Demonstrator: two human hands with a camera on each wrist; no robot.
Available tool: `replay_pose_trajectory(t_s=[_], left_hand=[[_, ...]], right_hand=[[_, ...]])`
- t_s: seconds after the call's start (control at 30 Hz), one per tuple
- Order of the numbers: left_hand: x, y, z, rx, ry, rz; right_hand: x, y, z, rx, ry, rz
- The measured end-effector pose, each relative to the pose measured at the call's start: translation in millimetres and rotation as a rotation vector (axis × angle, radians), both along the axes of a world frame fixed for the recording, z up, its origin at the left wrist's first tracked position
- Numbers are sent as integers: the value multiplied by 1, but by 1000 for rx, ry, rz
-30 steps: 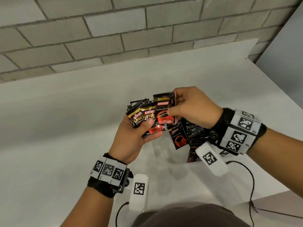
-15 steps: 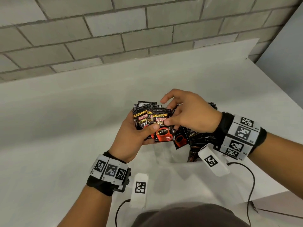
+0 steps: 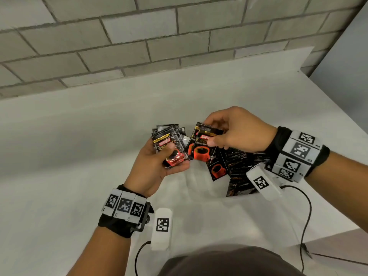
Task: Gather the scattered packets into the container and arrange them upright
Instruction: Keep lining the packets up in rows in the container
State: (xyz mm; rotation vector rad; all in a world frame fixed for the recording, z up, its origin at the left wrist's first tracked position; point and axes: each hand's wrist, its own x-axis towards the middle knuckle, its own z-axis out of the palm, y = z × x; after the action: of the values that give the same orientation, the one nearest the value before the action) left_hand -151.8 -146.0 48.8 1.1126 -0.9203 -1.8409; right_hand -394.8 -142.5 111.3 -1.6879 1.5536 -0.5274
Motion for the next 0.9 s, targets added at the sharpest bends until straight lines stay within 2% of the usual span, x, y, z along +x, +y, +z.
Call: replay_pose_trajectory(t_s=[0.1,0.17,0.3,0.53,0.77,0.9], left_hand=[[15,-7,-6,14,-24,104],[22,-10,-7,18,-32,127],[23,-10,-6,16,-28,120],[17,-2,-10,20,-11,69],[15,-2,-11,8,-7,47],[17,0,-9,-6,-52,24]], right_hand=[[-13,-7,-4,44,79,-7],[-13,-8,-12,73,210,72],[-3,-5,-34,89,482,232],[7,-10,-41,-18,803,334],[9,-13,-48,-61,937,430],[8,-18,-45,-25,826,372]])
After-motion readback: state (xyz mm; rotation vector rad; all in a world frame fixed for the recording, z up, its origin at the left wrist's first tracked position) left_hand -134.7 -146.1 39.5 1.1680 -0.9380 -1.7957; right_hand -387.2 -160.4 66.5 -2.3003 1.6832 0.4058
